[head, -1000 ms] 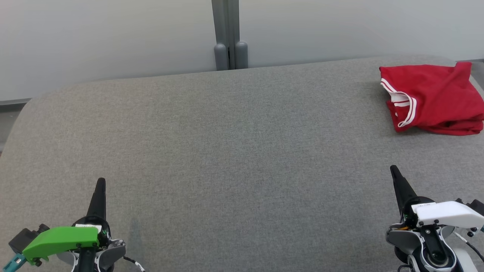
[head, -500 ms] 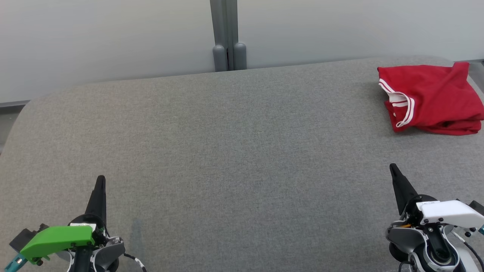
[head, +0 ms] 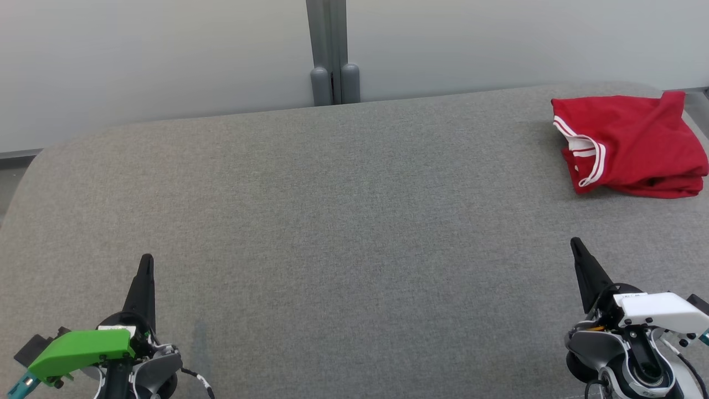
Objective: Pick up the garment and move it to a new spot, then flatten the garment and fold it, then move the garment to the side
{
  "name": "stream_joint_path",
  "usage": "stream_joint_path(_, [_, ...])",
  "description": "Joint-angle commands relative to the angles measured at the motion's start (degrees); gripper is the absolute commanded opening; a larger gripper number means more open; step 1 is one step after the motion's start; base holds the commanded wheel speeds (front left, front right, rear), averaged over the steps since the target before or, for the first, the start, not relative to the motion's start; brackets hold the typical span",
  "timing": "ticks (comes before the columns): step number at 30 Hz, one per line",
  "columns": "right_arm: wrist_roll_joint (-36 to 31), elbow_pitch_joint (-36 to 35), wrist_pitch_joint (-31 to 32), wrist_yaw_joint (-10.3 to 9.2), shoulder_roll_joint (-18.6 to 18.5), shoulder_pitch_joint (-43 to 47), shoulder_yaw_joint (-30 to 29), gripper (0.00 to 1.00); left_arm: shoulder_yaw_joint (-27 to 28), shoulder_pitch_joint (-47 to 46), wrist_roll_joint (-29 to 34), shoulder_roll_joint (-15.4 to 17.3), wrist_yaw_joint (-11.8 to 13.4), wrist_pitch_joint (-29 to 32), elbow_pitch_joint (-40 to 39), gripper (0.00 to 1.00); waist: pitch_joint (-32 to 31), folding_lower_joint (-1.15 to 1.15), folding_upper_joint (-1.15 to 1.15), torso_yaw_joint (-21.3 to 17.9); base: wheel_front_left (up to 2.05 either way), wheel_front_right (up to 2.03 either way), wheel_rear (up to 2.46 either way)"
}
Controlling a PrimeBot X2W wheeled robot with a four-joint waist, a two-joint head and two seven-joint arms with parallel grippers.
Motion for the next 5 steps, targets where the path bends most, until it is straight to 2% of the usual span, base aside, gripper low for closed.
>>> stream_joint_path(1, [0.2,0.1,0.2,0.04,0.0,-0.3,-0.1,0.00,0.2,-0.6,-0.1,0.0,-0.2,0.2,-0.1,0.00,0.0,0.00,0.00,0.0,0.00,0.00,0.00])
stream_joint_path(5, [0.2,0.1,0.2,0.04,0.0,-0.3,-0.1,0.00,0.2,-0.6,-0.1,0.0,-0.2,0.2,-0.1,0.00,0.0,0.00,0.00,0.0,0.00,0.00,0.00])
